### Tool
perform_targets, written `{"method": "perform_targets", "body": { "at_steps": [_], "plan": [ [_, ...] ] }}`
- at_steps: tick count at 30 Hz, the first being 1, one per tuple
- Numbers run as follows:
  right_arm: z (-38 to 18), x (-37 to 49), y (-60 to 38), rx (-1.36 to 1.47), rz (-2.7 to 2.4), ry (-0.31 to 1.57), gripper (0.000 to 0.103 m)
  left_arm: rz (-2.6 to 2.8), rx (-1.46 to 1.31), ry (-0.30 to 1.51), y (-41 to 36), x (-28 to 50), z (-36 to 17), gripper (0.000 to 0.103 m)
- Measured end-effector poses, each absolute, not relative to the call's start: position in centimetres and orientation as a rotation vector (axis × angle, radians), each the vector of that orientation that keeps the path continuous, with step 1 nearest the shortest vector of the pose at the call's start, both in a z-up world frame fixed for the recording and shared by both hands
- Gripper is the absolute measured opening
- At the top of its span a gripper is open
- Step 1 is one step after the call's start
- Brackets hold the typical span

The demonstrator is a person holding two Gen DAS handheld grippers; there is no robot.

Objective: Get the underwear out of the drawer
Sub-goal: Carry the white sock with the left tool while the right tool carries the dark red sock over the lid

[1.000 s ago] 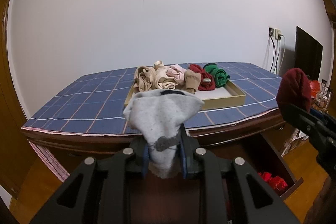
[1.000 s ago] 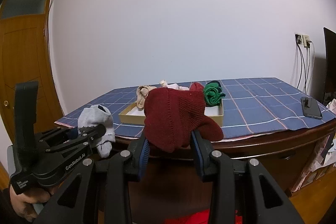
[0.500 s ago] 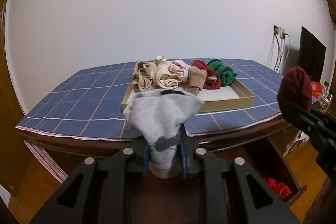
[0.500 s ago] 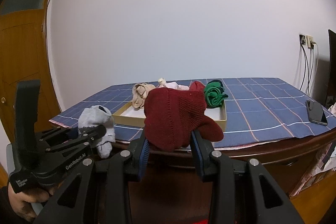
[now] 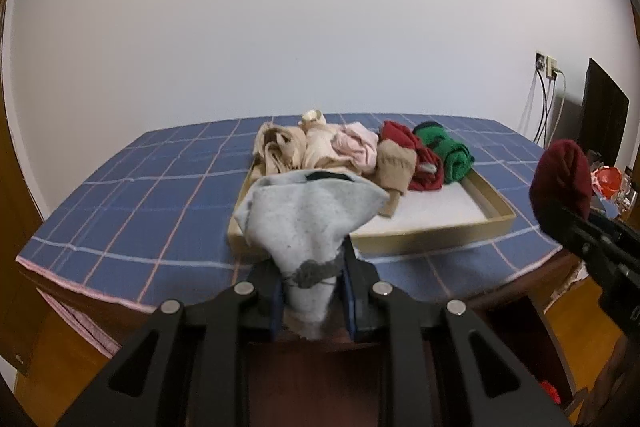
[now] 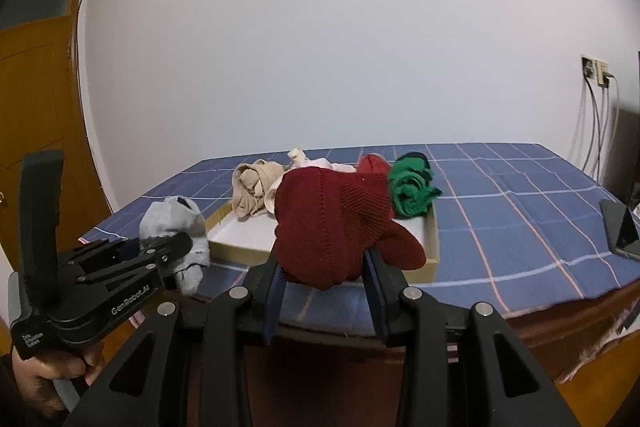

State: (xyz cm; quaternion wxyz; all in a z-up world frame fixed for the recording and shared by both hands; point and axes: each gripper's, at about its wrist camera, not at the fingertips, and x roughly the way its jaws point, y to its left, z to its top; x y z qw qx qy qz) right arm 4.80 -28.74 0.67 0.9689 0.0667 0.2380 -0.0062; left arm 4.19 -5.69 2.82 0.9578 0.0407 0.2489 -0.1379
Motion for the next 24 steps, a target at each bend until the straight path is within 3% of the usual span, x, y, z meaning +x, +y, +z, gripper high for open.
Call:
{"method": "perform_targets", "body": {
  "at_steps": [24],
  "plan": [
    [-1.5,15.2,-26.2,0.145,0.059,0.581,0.039,-0.245,0.087,0.556,-6.2,13.0,1.8,0.021]
  ]
}}
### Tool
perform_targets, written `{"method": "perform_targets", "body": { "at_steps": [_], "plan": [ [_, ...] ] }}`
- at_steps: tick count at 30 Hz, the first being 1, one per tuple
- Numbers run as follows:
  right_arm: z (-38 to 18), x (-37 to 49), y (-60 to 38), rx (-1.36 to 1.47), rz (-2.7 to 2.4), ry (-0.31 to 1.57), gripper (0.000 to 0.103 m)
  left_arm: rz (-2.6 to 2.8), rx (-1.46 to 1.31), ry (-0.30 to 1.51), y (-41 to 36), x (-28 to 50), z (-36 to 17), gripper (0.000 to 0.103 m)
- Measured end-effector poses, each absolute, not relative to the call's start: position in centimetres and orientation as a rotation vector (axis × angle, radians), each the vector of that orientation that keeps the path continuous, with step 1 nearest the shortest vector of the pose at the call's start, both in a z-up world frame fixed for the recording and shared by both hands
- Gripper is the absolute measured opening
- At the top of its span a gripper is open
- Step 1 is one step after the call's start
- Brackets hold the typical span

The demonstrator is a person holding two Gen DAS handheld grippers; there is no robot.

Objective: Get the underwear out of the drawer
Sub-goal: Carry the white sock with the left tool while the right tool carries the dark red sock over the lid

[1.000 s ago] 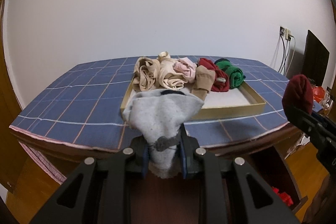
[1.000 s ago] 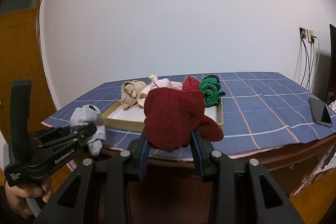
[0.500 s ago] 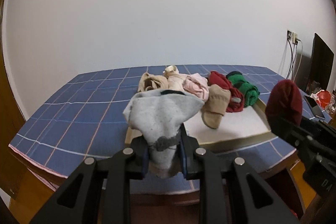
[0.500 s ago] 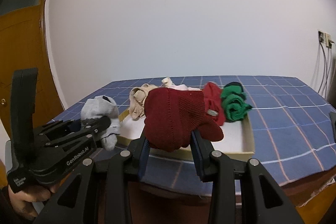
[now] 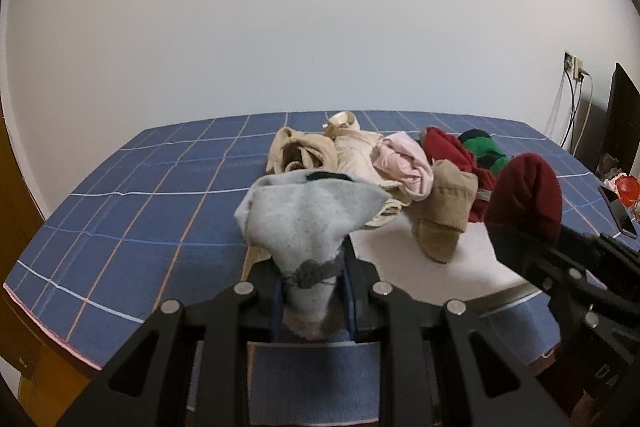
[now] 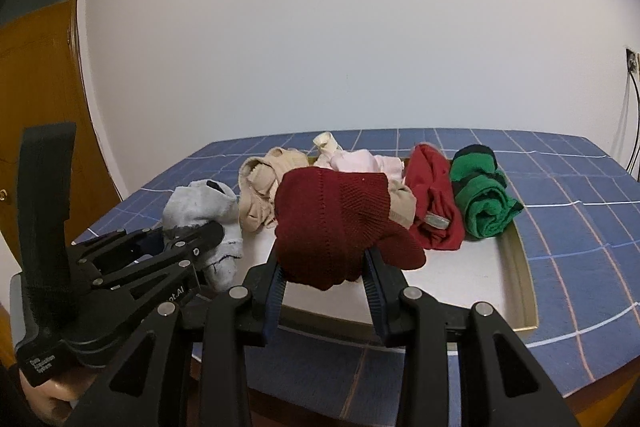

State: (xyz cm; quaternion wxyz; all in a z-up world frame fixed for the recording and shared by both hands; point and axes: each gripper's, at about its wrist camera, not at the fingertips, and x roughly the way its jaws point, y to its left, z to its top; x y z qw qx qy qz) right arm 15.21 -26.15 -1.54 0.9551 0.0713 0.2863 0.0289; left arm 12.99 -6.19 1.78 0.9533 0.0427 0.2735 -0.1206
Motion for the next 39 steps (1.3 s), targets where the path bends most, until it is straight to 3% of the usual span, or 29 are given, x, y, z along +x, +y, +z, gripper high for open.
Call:
{"method": "perform_targets", "body": {
  "at_steps": [39],
  "plan": [
    [-6.2,22.8,-25.0,0.156,0.079,0.749,0.04,-0.201,0.102,0.665,-6.5,19.2,-2.0,0.022]
  ]
}}
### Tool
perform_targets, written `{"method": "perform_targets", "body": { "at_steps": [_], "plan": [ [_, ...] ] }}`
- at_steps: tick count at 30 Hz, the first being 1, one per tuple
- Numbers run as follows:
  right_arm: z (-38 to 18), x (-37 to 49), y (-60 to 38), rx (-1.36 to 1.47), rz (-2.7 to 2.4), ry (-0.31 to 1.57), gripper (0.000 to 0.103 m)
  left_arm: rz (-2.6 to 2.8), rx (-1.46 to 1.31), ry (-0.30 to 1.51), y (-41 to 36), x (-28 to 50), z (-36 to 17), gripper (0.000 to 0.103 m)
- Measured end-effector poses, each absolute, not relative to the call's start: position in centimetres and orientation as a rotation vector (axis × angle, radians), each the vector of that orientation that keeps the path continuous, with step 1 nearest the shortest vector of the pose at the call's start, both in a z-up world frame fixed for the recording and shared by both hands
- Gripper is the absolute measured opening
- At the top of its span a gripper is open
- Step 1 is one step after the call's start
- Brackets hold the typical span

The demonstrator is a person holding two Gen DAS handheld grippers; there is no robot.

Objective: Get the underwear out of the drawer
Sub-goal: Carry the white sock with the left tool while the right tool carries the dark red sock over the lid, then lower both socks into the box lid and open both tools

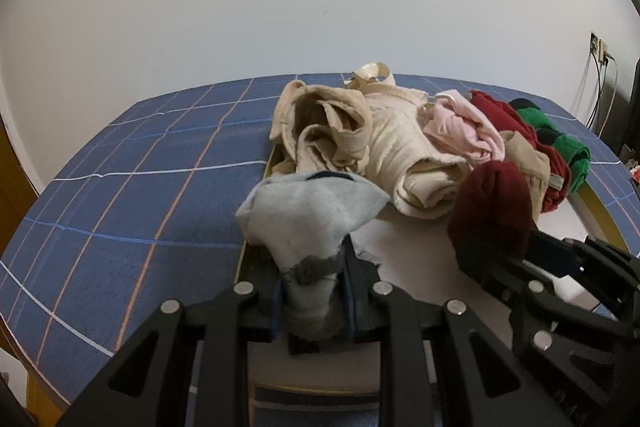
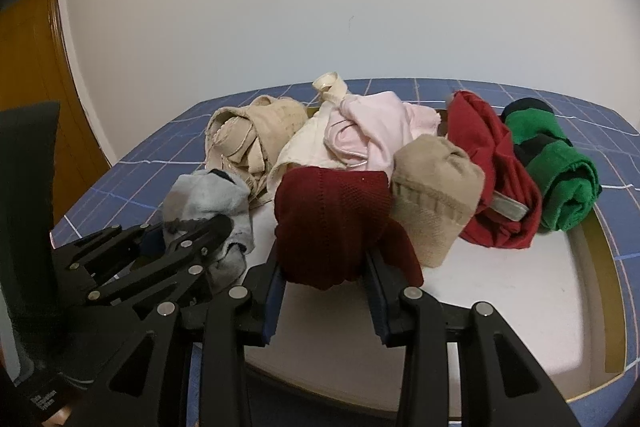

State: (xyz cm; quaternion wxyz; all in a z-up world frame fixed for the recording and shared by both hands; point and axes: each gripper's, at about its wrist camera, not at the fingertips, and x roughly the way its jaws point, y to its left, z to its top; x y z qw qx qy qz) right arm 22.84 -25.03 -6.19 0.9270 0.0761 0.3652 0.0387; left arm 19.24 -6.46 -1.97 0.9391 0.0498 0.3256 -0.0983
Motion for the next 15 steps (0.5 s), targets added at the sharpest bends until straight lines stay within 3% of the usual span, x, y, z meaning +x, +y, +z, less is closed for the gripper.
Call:
{"method": "perform_targets", "body": {
  "at_steps": [11,15],
  "plan": [
    [-7.1,23.9,-25.7,0.214,0.104,0.818,0.043,-0.193,0.096,0.673,-6.3,19.8,-2.1,0.024],
    [-7.3,23.7,-26.2,0.249,0.133,0.811,0.044,-0.194,0.114,0.668,-6.4,19.8,-2.1,0.031]
  ]
}}
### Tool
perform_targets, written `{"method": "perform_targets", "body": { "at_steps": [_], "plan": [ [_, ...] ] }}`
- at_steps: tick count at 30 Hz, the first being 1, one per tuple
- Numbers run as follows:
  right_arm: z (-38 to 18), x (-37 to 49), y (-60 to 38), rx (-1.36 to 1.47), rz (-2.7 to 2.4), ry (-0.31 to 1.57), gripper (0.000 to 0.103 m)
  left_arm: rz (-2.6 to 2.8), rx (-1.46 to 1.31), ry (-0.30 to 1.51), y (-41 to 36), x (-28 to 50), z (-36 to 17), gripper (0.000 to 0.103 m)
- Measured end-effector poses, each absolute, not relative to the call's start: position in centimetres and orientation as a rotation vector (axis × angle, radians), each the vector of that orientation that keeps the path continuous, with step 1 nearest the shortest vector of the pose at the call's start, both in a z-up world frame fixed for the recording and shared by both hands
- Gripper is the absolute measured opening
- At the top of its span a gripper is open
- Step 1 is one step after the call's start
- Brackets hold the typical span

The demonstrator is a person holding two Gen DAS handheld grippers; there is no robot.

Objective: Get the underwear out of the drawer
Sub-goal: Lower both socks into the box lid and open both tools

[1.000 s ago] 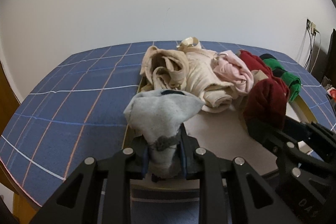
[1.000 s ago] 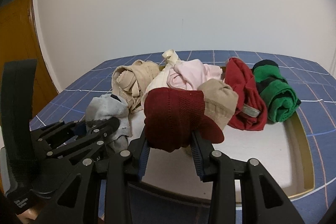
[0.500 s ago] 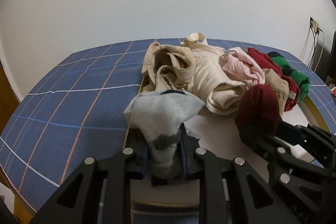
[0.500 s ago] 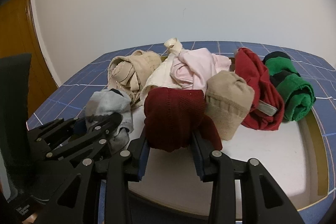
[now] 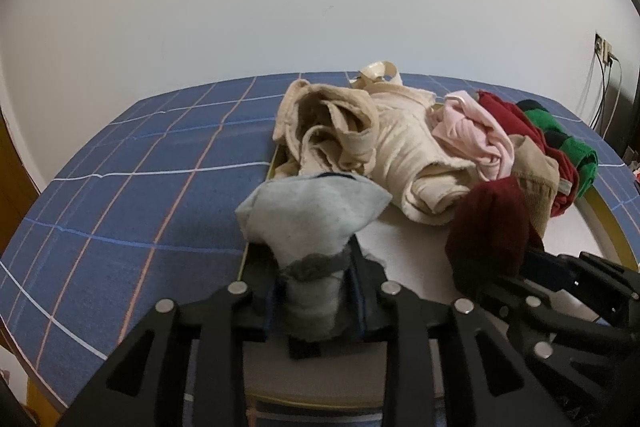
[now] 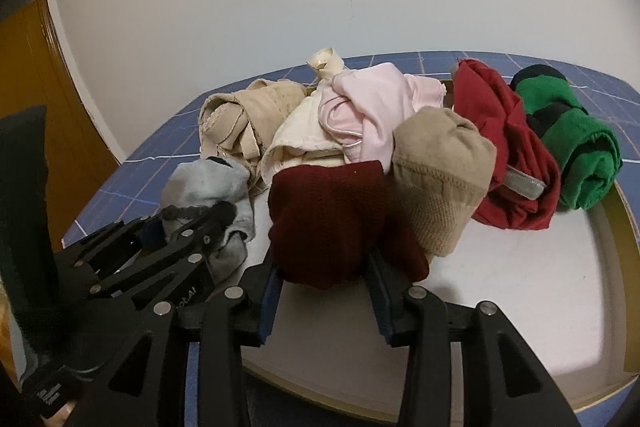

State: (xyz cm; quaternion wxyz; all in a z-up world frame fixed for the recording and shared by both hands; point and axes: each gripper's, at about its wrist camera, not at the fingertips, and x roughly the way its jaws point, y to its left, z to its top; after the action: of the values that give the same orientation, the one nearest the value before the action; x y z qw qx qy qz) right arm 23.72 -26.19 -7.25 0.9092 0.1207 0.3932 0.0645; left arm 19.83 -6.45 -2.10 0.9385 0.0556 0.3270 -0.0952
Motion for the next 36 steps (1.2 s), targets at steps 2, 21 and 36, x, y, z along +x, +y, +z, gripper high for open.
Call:
{"method": "perform_targets", "body": {
  "at_steps": [2,21,36],
  "plan": [
    [-7.3,23.4,-26.5,0.266,0.157,0.803,0.046,-0.207,0.116,0.666,-6.6,19.8,-2.1,0.037],
    [-3.3,14.8,-29.5,0.374,0.109,0.588,0.073,-0.182,0.201,0.617,-9.7,16.0,-0.5,0.102],
    [-1.6,9.9,-29.2,0.4,0.088,0.555,0.073,-0.191,0.142,0.6,-9.0,9.9,0.0,0.102]
  ]
}}
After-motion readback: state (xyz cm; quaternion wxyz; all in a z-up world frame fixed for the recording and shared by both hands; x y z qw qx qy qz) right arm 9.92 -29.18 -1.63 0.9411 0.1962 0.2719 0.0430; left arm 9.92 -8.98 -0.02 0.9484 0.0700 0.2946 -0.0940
